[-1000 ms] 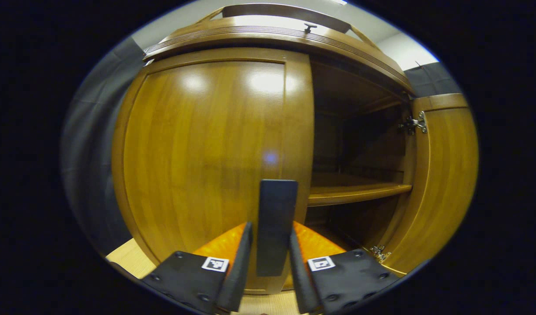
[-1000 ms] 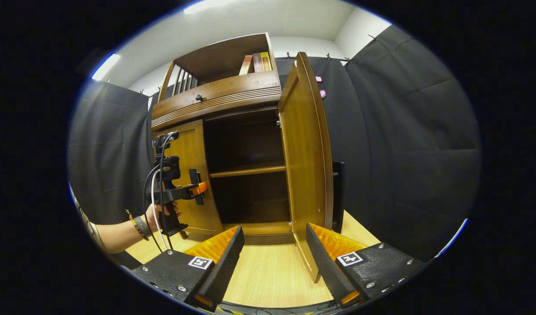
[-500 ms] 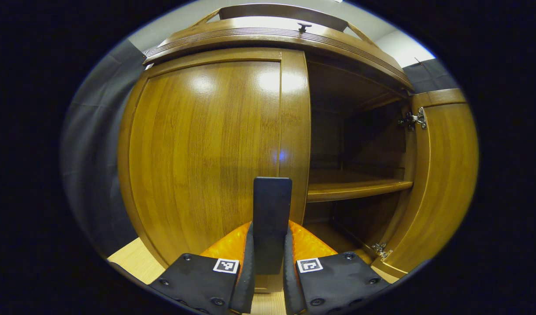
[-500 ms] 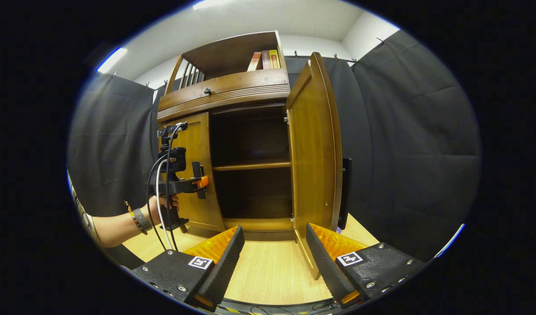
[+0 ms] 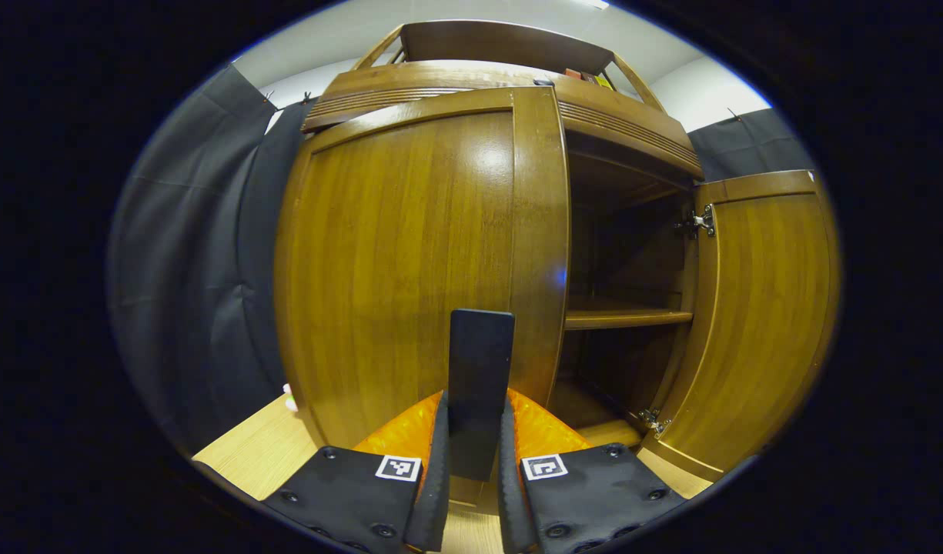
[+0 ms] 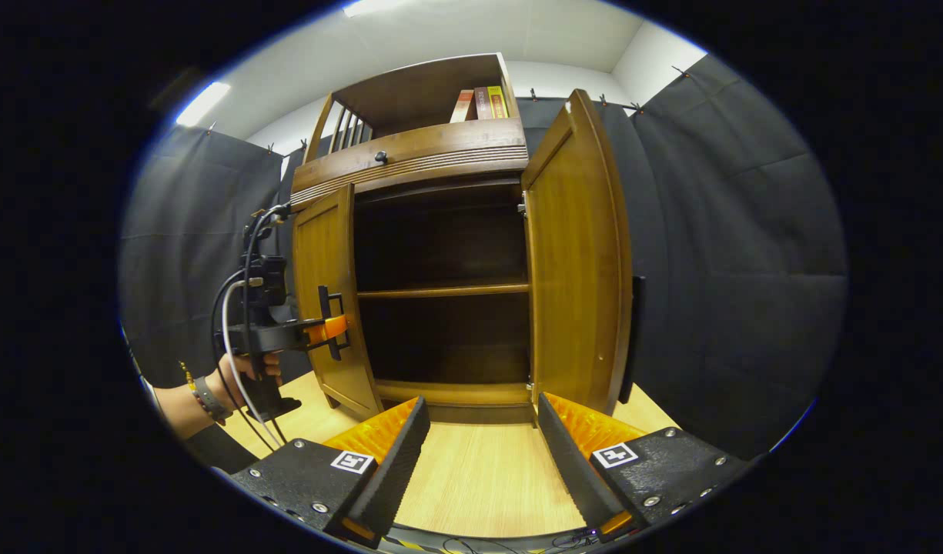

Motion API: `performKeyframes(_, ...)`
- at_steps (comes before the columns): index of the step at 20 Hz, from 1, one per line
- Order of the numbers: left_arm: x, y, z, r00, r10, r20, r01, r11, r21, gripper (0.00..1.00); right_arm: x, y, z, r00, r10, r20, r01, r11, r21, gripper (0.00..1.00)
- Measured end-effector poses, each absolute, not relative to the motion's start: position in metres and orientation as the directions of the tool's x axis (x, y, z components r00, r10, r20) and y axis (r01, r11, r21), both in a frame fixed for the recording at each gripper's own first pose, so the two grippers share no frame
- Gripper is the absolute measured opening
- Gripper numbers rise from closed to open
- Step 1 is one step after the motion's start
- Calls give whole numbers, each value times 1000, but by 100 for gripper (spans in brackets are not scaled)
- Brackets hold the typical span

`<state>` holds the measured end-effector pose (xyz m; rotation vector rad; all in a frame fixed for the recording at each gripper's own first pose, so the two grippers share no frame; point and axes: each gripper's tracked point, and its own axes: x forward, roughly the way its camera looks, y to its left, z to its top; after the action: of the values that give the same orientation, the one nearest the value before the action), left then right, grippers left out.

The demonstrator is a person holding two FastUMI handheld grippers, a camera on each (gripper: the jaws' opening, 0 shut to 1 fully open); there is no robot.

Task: Open the right door of the double-door shoe cabinet with the right hand, and open the left door with the left hand.

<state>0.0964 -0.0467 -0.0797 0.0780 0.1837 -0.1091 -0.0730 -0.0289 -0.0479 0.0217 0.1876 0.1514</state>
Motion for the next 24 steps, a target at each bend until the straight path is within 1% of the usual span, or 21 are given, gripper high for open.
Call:
performKeyframes(3, 69, -26, -69, 980, -76, -184, 90, 994, 69, 35, -66, -16, -51, 965, 185, -184, -181, 983, 37, 99)
performKeyframes(8, 33, 17, -56, 985, 28, -173, -19, 998, 53, 33, -59, 2, -54, 956, 228, -186, -225, 974, 38, 99)
performKeyframes(11, 17, 40, -48, 983, 71, -170, -65, 997, 42, 33, -53, 12, -54, 949, 252, -188, -247, 968, 46, 99)
performKeyframes(12, 15, 46, -49, 984, 70, -165, -61, 996, 59, 26, -52, 15, -53, 947, 262, -186, -257, 965, 51, 99)
performKeyframes(14, 11, 55, -43, 984, 95, -149, -78, 990, 115, 24, -49, 23, -54, 941, 281, -187, -275, 960, 58, 99)
performKeyframes(15, 4, 64, -42, 985, 103, -141, -83, 987, 140, 19, -48, 27, -53, 939, 288, -190, -282, 958, 57, 99)
performKeyframes(18, -4, 80, -35, 987, 87, -138, -69, 989, 133, 20, -44, 38, -51, 936, 299, -187, -295, 954, 49, 99)
performKeyframes(21, -4, 91, -34, 989, 10, -151, 2, 997, 77, 20, -43, 48, -53, 935, 300, -188, -296, 954, 50, 99)
performKeyframes(22, -5, 100, -32, 989, -5, -149, 16, 997, 74, 20, -43, 51, -54, 936, 297, -190, -293, 955, 49, 88)
performKeyframes(24, -7, 121, -32, 988, -16, -151, 30, 996, 88, 21, -44, 55, -58, 937, 292, -193, -288, 956, 46, 88)
